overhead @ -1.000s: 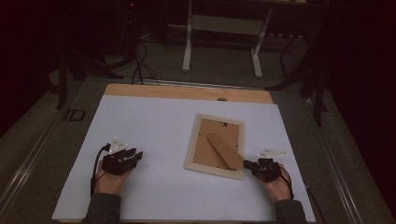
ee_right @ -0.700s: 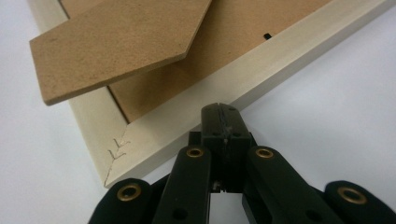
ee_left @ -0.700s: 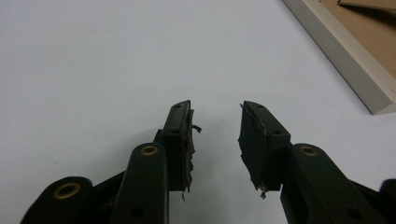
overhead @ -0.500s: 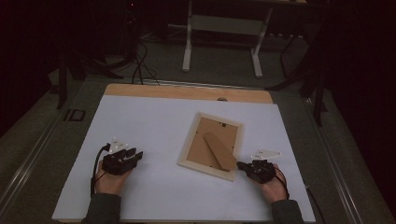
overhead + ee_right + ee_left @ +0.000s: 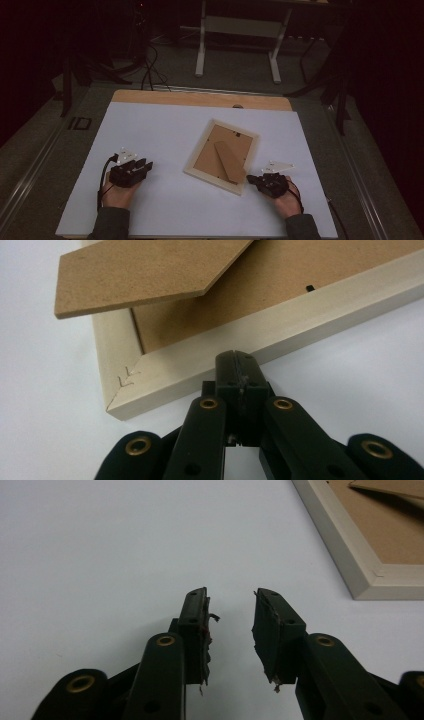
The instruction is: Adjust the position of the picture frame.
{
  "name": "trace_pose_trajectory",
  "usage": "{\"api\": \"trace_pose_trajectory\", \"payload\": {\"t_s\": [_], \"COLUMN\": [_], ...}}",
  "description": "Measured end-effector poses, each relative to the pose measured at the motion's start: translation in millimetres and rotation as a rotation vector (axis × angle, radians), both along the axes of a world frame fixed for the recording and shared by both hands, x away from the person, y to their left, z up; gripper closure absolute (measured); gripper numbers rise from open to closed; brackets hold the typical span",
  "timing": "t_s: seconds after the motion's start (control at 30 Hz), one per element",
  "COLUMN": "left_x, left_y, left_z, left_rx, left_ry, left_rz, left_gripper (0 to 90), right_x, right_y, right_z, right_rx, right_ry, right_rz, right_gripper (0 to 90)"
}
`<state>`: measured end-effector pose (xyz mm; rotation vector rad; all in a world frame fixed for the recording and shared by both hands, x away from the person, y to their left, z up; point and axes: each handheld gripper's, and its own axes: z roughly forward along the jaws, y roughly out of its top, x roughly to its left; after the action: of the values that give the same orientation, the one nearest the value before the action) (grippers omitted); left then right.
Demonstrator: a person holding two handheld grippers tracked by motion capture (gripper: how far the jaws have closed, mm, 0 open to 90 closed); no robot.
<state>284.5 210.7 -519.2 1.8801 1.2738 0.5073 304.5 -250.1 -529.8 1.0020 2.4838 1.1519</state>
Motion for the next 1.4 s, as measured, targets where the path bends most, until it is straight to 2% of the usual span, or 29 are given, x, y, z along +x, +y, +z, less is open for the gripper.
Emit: {"api": "trace_pose_trajectory", "payload": {"t_s": [0.27, 0.47, 0.77, 1.0, 1.17, 1.4], "left_x": [0.2, 0.5, -1.1, 0.4, 0.7, 1.5], "left_y": [1.2, 1.5, -1.0, -3.6, -5.8, -9.8], "left_z": [0.4, 0.4, 2.2, 0.7, 0.2, -1.2], "left_rx": [0.001, 0.0, 0.017, 0.029, 0.037, 0.042], "left_ry": [0.0, 0.004, -0.013, 0.002, 0.001, 0.002], "left_rz": [0.013, 0.017, 0.022, 0.01, 0.005, -0.009], "left_gripper": [67.8, 68.0, 69.6, 69.9, 69.6, 69.0], "right_x": [-1.3, -1.8, -2.2, -3.2, -4.2, -3.8], "right_y": [12.9, 18.2, 27.8, 35.1, 41.7, 51.1], "right_z": [-1.0, -1.8, -3.5, -4.8, -6.3, -7.0], "right_rx": [-0.005, -0.002, -0.004, -0.011, -0.036, -0.031], "right_ry": [-0.015, -0.019, -0.023, -0.023, -0.028, -0.034], "right_rz": [0.043, 0.052, 0.081, 0.098, 0.105, 0.116], "right_gripper": [89.9, 89.8, 89.8, 89.8, 89.8, 89.8]}}
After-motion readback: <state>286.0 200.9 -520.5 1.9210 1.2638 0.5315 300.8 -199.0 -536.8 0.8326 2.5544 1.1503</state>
